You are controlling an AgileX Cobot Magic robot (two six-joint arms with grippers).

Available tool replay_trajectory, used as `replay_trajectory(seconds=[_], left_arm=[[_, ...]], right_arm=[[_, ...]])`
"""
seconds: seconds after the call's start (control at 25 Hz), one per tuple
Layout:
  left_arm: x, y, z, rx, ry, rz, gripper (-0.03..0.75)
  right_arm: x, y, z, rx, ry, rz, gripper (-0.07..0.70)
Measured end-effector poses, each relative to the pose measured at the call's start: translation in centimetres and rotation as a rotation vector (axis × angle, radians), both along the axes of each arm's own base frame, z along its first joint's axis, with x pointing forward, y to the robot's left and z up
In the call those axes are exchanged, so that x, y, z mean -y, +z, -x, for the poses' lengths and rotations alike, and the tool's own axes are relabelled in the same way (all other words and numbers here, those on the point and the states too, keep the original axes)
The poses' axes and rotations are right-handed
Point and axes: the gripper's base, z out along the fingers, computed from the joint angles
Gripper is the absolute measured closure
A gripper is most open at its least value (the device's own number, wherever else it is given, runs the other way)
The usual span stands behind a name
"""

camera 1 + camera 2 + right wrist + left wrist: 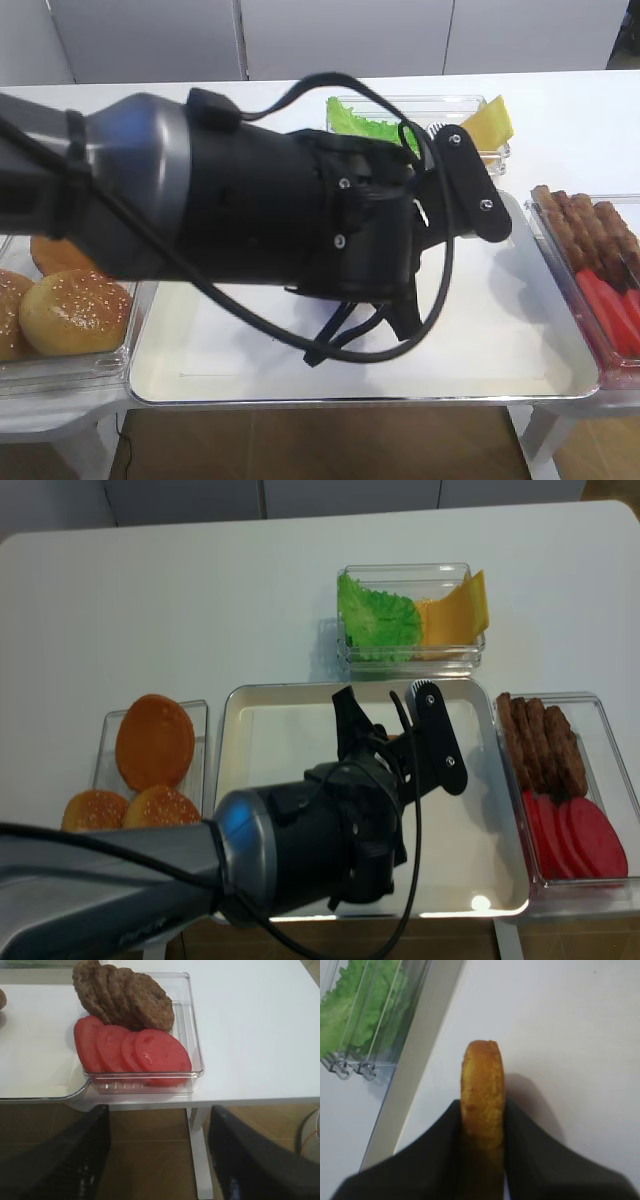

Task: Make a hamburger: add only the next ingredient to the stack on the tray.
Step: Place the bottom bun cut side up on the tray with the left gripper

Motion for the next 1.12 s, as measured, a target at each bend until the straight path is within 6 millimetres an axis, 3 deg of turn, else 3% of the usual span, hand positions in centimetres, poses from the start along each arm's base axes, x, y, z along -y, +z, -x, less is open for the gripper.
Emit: replay_trajectory(seconds=[0.28,0.88,1.12], left_arm=[[1.1,0.1,1.5,0.024,-0.057,-0.018,0.447],[0.8,0.0,1.6,0.008,-0.031,-0.039,0.216],[0.8,-0.5,2.1,-0.068,-0.03,-0.044,0.179]], right_arm=[[0.0,0.0,0.0,0.0,0.0,0.0,0.165],[0.0,0.0,0.0,0.0,0.0,0.0,0.165],[0.0,0.0,0.0,0.0,0.0,0.0,0.165]])
